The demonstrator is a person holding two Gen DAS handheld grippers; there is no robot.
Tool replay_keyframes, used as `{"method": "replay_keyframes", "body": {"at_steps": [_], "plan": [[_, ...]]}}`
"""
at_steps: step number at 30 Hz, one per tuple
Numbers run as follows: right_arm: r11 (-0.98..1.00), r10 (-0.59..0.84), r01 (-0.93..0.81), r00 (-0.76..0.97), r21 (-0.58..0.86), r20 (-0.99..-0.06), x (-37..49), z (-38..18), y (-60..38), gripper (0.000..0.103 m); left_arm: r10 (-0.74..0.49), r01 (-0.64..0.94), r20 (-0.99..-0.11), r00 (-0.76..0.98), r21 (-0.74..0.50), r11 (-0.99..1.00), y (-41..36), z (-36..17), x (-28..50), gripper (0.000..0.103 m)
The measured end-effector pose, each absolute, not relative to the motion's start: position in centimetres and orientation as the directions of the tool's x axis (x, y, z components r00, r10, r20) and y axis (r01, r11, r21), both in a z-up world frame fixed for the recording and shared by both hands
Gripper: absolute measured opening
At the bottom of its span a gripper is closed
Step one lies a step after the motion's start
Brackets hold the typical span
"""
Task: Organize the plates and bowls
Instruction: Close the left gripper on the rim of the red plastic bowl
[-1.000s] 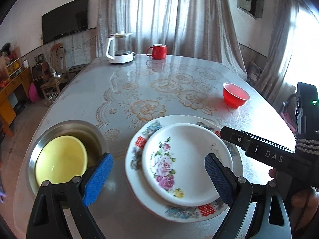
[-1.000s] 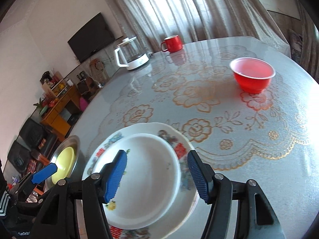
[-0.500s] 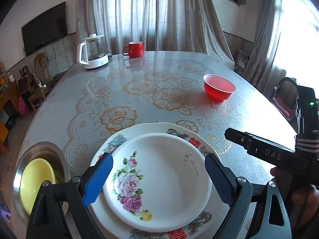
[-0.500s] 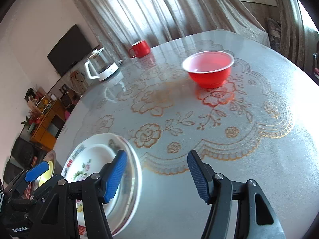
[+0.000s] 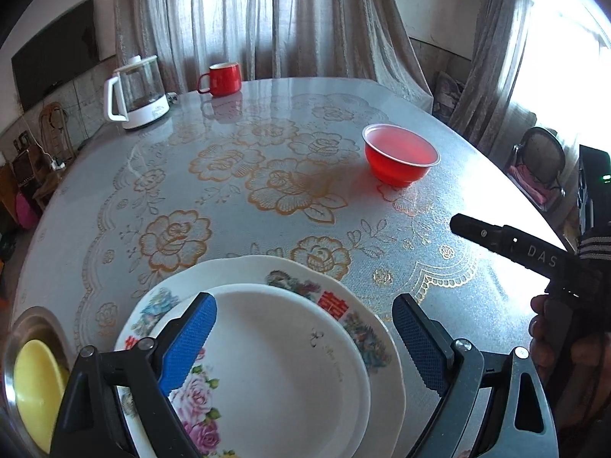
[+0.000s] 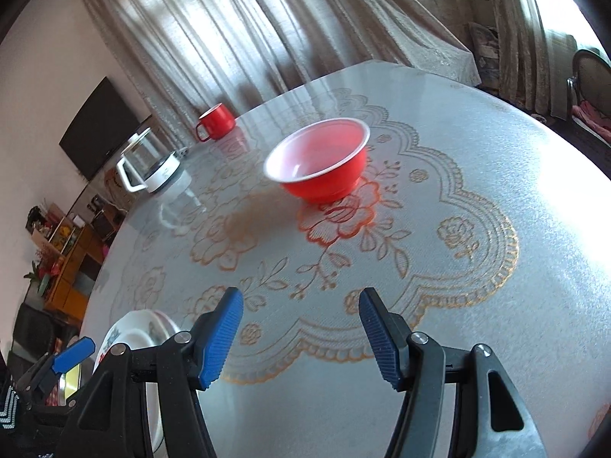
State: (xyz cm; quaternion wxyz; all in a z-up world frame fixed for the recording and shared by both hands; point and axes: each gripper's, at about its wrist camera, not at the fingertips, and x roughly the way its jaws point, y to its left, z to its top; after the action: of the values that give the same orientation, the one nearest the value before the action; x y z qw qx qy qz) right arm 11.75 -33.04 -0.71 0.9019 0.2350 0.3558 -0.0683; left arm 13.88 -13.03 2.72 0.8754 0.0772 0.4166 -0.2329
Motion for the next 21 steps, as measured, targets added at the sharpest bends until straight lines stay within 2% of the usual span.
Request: {"method": "replay_keyframes", "body": {"at_steps": [12, 15, 21], "plan": [[0.843, 0.001, 0.357, 0.747, 0.402, -0.665, 14.7, -0.1, -37.6, 0.064, -0.412, 0.503, -0.796, 0.444, -0.16, 0.85, -16.9, 2.3, 19.2, 0.094], [0.838, -0.002, 0.364, 0.747, 0.406, -0.665, 15.7, -0.1, -38.5, 0.064, -0.435, 0.495, -0.798, 0.418, -0.202, 0.845, -17.7, 2.1, 20.5, 0.102], [0.829, -0.013, 0.38, 0.746, 0.41, -0.666, 17.8, 0.1, -40.2, 0.064, -0.452, 0.448, -0.797, 0.4, -0.26, 0.855, -19.0, 1.8, 23.4, 0.103]]}}
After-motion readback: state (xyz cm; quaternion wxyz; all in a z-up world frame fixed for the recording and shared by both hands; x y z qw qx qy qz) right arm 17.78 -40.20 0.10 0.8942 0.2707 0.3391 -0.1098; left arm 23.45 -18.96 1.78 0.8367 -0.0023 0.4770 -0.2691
